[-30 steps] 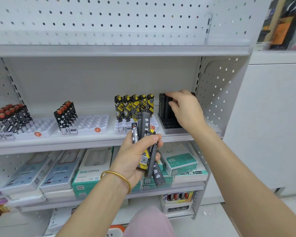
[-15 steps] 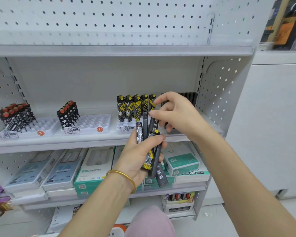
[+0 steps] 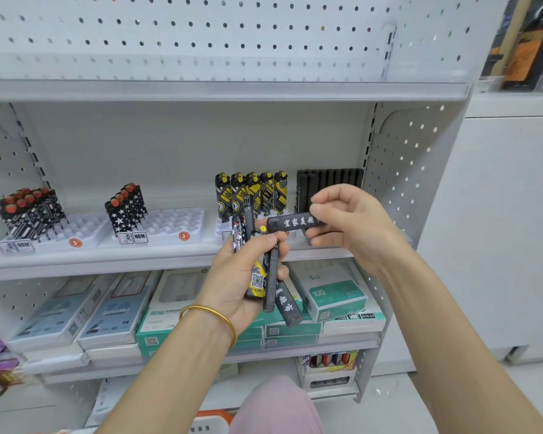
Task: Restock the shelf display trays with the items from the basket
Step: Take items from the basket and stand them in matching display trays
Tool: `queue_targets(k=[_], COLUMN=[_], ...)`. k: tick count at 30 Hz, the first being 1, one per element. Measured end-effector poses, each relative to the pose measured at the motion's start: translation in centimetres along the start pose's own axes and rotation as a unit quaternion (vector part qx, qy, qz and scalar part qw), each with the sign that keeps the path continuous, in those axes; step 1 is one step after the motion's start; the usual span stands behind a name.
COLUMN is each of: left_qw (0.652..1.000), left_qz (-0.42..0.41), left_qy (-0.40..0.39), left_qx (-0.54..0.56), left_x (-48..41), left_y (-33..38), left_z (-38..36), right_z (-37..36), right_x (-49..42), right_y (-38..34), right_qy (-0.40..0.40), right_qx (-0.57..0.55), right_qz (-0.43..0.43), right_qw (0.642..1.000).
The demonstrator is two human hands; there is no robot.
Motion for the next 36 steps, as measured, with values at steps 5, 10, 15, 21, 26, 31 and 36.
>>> queue_targets(k=[5,10,15,21,26,31,36], left_qw=[1.000,1.000,1.000,1.000,1.000,1.000,1.000], left_qz=[-0.009,-0.010,-0.015,-0.001,0.008,0.011,0.018], left_qy=[0.007,0.001,-0.004,-0.006,-0.017,-0.023,-0.025], left_qx=[-0.004,0.004,0.009,0.017,0.007,-0.002,0.000], left_x=[-0.2,-0.2,-0.4,-0.9,-1.1,-1.2,-1.2], left_y=[0.6,0.8,1.2,0.9,0.3,0.0,-0.4], left_z=[0.0,-0.3,-0.9,-1.1,-1.0,-0.9,-1.0], right_z=[-0.5,-1.0,-1.4,1.8,2.3,2.2,1.9], right_x=[0.7,0.6,0.4,-3.4,-4.7,-4.5,-4.9], right_y=[-0.3,-0.6,-0.9,-0.8,0.4,0.7,0.9], right_qy=[-0.106,-0.121,-0.102,0.020,-0.007,-0.017,-0.011], right_qx=[0.114,0.301,0.482,0.399,0.406,0.439,0.467], right_qz=[0.033,0.144,0.216,0.151,0.137,0.173,0.211], right_qw=[0.987,0.935,0.843,0.904,0.903,0.882,0.859])
Point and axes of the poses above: each hand's wrist, its own x-axis away from the middle knuckle, its own z-axis out of the back of the hand, y = z × x, the point moved 4 cm from there along -x, towards the middle knuckle, and after that the axes turned 10 degrees about z, right-handed, at the moved point
